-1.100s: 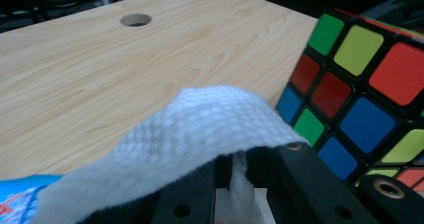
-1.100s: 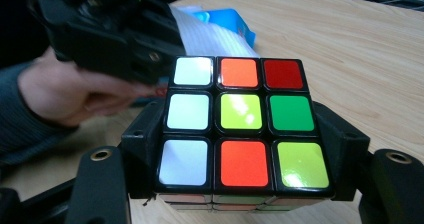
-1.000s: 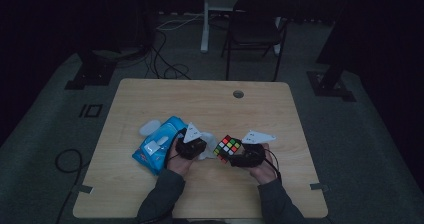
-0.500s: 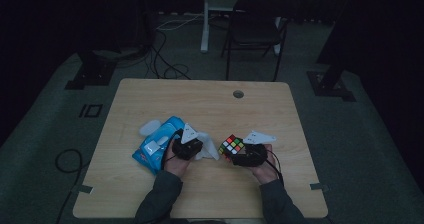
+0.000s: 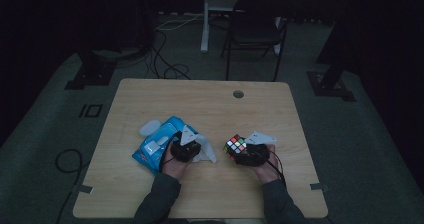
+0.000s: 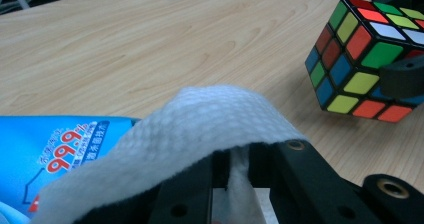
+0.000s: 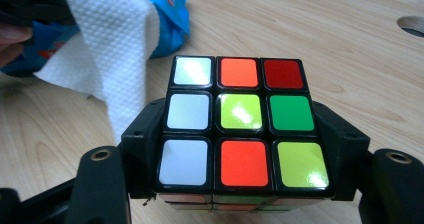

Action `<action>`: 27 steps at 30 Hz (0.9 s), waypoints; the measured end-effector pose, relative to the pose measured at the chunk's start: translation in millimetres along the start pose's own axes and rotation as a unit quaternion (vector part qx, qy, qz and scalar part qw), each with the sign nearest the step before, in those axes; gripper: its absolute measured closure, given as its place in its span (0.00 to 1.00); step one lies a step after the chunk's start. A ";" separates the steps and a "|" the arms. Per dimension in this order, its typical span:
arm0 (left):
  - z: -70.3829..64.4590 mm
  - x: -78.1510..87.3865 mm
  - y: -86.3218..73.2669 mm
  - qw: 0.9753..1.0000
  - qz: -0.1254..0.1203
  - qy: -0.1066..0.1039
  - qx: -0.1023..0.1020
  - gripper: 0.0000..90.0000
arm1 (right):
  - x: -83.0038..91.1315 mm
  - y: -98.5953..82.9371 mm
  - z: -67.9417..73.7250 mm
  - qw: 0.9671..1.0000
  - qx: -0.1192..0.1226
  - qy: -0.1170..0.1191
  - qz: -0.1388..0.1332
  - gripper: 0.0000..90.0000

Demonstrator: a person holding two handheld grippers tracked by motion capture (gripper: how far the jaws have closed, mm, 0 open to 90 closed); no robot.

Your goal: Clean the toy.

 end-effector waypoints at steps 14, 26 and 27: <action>0.6 -1.1 -5.8 1.000 0.011 0.003 0.002 0.90 | -1.2 -10.3 -12.3 0.999 -0.005 -0.034 0.017 0.38; 1.6 -2.3 -10.2 1.000 0.020 0.005 0.010 0.88 | -3.5 -17.0 -19.5 0.998 -0.007 -0.051 0.033 0.38; 1.7 -2.5 -10.6 1.000 0.021 0.005 0.010 0.88 | -3.9 -17.4 -19.7 0.998 -0.008 -0.052 0.034 0.38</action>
Point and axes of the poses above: each handheld gripper's, and its own axes: x roughly backward along the jaws, y roughly out of its top, z roughly to its left, the point moved 2 cm from there along -x, roughly forward along the jaws, and after that the axes turned 11 degrees about y, right-handed, at the moved point
